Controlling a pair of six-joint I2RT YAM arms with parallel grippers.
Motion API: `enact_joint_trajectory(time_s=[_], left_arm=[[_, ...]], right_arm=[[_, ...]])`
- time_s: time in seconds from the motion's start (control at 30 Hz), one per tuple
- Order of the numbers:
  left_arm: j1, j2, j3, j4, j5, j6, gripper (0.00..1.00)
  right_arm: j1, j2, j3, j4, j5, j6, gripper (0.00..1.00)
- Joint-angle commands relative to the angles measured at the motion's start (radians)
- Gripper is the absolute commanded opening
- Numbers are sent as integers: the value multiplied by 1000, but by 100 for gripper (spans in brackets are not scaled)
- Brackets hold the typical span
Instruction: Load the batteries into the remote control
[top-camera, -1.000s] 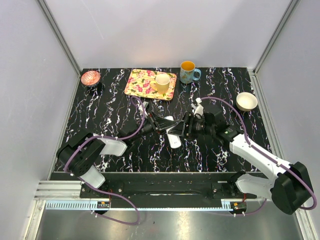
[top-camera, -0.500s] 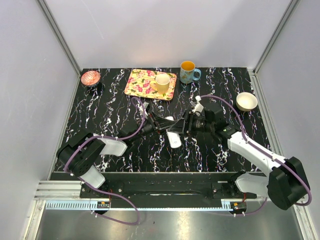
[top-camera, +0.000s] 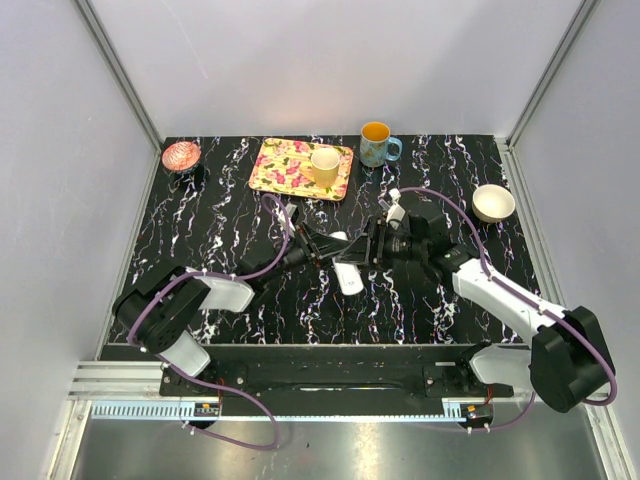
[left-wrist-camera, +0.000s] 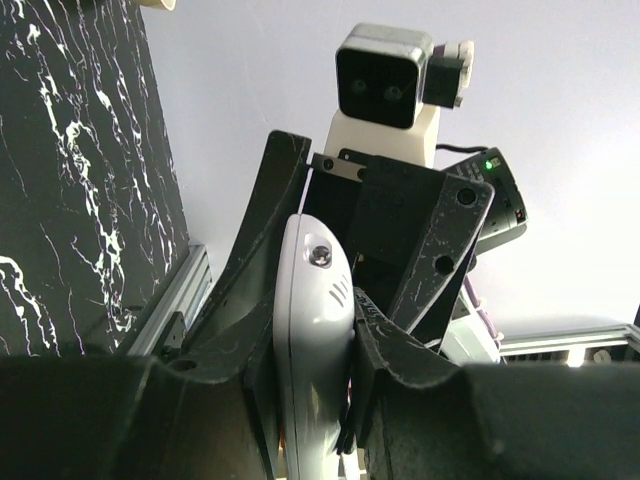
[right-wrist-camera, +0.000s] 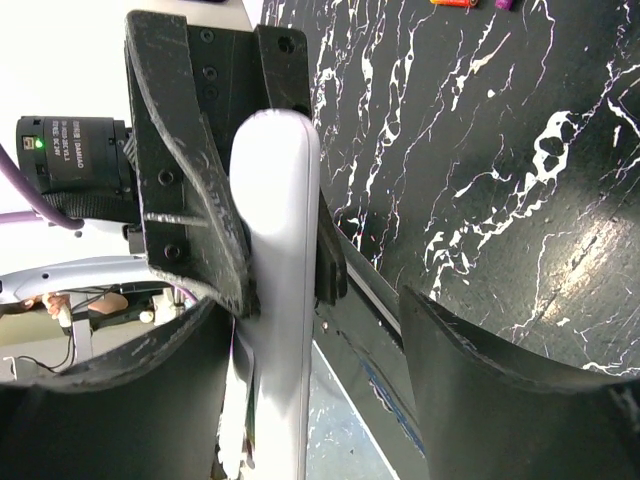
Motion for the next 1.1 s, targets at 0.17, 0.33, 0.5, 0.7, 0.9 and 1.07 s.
enact_joint_trajectory(time_s=[0.17,0.33,0.5,0.7,0.9,1.07], left_arm=[[-20,-23,23,54,25,33,0],[-20,-19,26,19,18,53,0],[-20,-15,31,-18,12,68,0],[-11,-10,28,-19,15,60,0],[18,-50,14,-27,51,45,0],[41,-88,6,-53,84,50,0]], right_arm=[[-11,4,73,5,-7,-5,75],[-11,4,90,-13,-27,-11,77],[-11,-4,113,-52,-45,-31,82],[-11,-45,154,-165,-50,-138,83],[-11,-161,139,-337,44,-359,86],[-11,-254,47,-258,31,-347,89]])
